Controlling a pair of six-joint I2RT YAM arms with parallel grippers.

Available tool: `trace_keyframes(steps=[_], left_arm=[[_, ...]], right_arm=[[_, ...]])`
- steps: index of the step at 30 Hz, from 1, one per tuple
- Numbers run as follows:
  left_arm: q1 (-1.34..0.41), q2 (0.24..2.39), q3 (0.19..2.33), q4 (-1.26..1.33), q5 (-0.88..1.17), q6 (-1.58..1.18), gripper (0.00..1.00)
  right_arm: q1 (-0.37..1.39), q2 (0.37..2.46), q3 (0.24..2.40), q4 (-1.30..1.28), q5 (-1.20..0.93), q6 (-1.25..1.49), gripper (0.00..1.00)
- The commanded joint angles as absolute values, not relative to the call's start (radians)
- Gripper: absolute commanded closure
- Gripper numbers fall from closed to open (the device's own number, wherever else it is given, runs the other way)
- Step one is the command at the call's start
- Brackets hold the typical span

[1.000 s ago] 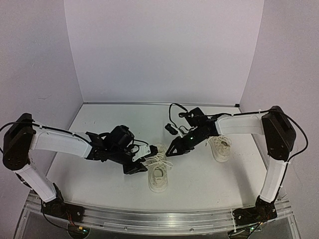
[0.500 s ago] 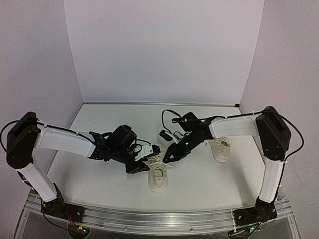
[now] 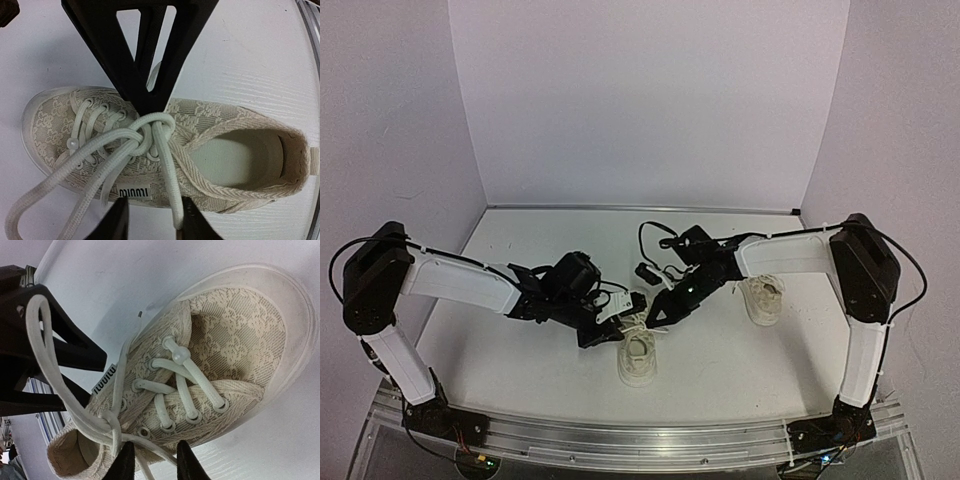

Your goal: Tie the shoes

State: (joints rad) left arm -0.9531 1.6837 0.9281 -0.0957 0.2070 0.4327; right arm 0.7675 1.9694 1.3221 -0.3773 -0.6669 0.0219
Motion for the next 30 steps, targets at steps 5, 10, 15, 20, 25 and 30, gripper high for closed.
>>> trace_keyframes(steps=[5,10,15,20,25,30], left_arm=[[-0.956,1.619,0.93,-0.1,0.164,0.434,0.93],[-0.955,1.552,0.894,-0.134,0.114,0.434,1.0],[-0.954,1.513,0.875,-0.178,0.081,0.437,1.0],[-0.953,1.494,0.866,-0.208,0.06,0.443,1.0],[-0.953,1.49,0.867,-0.214,0.067,0.441,1.0],[-0.953,1.488,0.866,-0.215,0.066,0.445,1.0]], right_arm=[[0.779,1.974,1.342,-0.412,-0.636,0.008,0.95],[0.779,1.973,1.344,-0.417,-0.62,0.008,0.99],[0.779,1.964,1.342,-0.419,-0.614,0.008,0.99],[0.779,1.957,1.342,-0.424,-0.606,0.008,0.92],[0.781,1.964,1.361,-0.429,-0.604,0.009,0.78],[0.789,1.98,1.379,-0.443,-0.61,0.008,0.72]])
